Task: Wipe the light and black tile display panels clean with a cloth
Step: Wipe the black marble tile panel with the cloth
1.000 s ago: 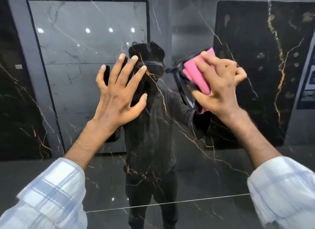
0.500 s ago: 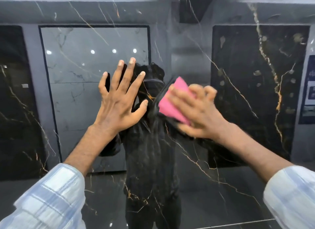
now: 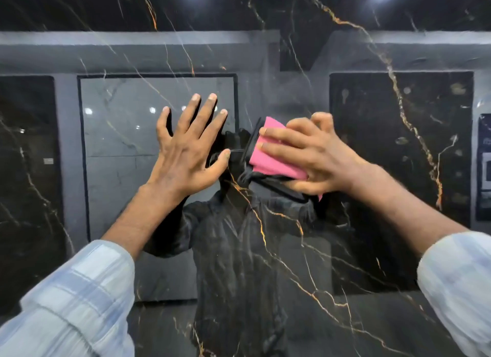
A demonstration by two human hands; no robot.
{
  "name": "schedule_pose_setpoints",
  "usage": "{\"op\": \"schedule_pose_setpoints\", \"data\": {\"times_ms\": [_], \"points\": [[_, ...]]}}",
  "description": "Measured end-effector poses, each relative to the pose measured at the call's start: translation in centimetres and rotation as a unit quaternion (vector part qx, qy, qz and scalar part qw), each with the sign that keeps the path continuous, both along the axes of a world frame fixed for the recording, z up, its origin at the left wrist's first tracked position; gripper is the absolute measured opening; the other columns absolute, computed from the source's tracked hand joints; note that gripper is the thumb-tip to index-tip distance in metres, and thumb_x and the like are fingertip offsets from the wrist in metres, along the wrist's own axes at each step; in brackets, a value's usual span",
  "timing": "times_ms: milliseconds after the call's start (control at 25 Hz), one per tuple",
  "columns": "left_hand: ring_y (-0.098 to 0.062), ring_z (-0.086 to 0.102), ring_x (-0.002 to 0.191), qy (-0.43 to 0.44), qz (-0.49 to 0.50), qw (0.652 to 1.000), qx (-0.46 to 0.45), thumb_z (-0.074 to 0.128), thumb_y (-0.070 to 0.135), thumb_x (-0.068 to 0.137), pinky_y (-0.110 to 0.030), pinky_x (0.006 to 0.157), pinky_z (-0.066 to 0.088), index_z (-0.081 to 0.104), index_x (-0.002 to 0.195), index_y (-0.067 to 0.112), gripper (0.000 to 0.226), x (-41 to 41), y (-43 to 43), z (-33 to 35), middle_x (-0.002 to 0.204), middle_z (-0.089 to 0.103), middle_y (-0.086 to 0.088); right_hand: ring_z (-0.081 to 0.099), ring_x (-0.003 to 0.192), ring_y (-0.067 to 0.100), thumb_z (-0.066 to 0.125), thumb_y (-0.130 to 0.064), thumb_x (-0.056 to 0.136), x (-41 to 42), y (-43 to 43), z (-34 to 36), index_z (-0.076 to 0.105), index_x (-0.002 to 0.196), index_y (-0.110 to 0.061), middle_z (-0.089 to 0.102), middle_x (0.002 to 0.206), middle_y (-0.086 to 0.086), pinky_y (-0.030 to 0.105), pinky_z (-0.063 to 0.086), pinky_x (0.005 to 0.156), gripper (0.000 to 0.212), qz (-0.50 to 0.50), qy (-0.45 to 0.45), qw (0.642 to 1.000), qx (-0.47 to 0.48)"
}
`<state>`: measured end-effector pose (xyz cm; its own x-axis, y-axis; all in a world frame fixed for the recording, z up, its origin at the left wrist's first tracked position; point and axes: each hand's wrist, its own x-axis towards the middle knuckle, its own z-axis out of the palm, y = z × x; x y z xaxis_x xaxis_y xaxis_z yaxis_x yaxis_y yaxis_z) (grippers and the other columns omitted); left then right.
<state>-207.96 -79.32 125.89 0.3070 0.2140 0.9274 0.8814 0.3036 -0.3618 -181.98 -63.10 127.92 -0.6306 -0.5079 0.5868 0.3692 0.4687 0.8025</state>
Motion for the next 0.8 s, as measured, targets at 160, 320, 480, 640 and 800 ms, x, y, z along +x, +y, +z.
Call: {"op": "schedule_pose_setpoints", "data": {"times_ms": [160,320,480,640,800], "points": [[-0.028,0.016,0.160,-0.002,-0.045,0.998,0.033,0.054,0.048,0.092,-0.066,0.121,0.010,0.049,0.153,0.020,0.068,0.8,-1.0,3.9,0.174,0.016,-0.009,0.053,0.112,0.032,0.072,-0.045,0.073,0.3,0.8,5.8,0.056,0.144,-0.025,0.052,0.150,-0.003,0.046,0.034,0.083,0.075,0.054,0.251,0.948,-0.190],[-0.030,0.015,0.160,-0.017,-0.016,0.999,0.025,0.046,0.053,0.093,-0.069,0.121,0.011,0.042,0.157,0.019,0.073,0.1,-0.5,7.6,0.174,0.014,-0.008,0.052,0.113,0.034,0.058,-0.053,0.082,-1.8,-0.5,7.0,0.052,0.147,-0.016,0.049,0.154,0.004,0.045,0.038,0.082,0.075,0.003,0.020,1.000,0.016],[-0.033,0.013,0.160,0.014,0.035,0.999,0.031,0.037,0.053,0.098,-0.072,0.121,0.006,0.035,0.162,0.015,0.074,-1.1,0.6,7.6,0.173,0.018,-0.010,0.056,0.107,0.036,0.061,-0.051,0.078,-0.3,0.5,12.2,0.058,0.143,-0.020,0.054,0.150,0.003,0.049,0.044,0.082,0.072,0.057,0.153,0.981,-0.106],[-0.033,0.014,0.160,0.018,0.029,0.999,0.042,0.038,0.053,0.098,-0.072,0.120,0.005,0.035,0.161,0.015,0.074,-1.1,0.8,7.6,0.173,0.019,-0.011,0.056,0.106,0.036,0.058,-0.054,0.075,-3.4,-1.0,12.7,0.054,0.144,-0.017,0.053,0.148,0.005,0.046,0.043,0.078,0.079,0.025,0.112,0.993,-0.031],[-0.034,0.017,0.160,0.023,0.025,0.999,0.043,0.038,0.053,0.098,-0.072,0.120,0.007,0.038,0.160,0.014,0.073,-1.0,0.9,7.5,0.172,0.022,-0.012,0.057,0.115,0.036,0.057,-0.058,0.075,-2.7,-0.8,17.5,0.056,0.143,-0.024,0.053,0.148,0.002,0.047,0.044,0.085,0.076,0.044,0.134,0.987,-0.082]]}}
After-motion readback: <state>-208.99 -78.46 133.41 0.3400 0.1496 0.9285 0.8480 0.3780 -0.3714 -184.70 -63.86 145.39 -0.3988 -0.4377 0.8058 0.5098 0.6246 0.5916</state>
